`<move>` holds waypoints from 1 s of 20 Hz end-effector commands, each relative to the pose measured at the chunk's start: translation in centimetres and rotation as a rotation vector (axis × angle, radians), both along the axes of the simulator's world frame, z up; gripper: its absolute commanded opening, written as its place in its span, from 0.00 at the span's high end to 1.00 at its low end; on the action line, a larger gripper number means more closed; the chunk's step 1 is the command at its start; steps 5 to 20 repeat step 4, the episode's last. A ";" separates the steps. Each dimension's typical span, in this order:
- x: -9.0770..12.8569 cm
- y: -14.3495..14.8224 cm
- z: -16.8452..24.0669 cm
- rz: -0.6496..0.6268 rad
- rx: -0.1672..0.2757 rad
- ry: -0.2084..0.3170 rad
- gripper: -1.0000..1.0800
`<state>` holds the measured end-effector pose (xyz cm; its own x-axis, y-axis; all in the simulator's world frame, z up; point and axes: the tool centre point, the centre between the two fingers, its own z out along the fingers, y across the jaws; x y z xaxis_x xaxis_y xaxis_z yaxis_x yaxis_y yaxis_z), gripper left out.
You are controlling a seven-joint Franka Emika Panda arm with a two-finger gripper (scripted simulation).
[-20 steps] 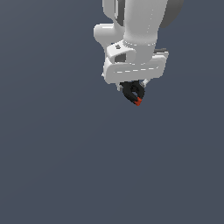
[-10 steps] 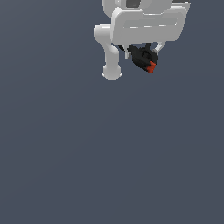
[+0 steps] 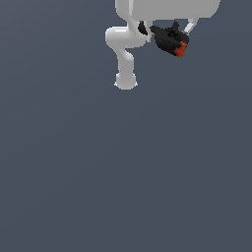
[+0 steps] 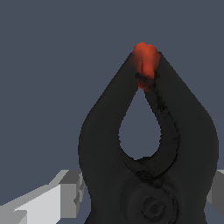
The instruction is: Pick up the object and move it to a goal position.
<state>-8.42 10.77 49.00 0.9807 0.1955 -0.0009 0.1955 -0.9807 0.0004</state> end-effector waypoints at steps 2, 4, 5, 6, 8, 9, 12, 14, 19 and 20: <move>-0.2 0.2 0.8 0.000 0.000 -0.001 1.00; -0.2 0.2 0.9 0.000 0.000 -0.001 1.00; -0.2 0.2 0.9 0.000 0.000 -0.001 1.00; -0.2 0.2 0.9 0.000 0.000 -0.001 1.00; -0.2 0.2 0.9 0.000 0.000 -0.001 1.00; -0.2 0.2 0.9 0.000 0.000 -0.001 1.00; -0.2 0.2 0.9 0.000 0.000 -0.001 1.00; -0.2 0.2 0.9 0.000 0.000 -0.001 1.00; -0.2 0.2 0.9 0.000 0.000 -0.001 1.00; -0.2 0.2 0.9 0.000 0.000 -0.001 1.00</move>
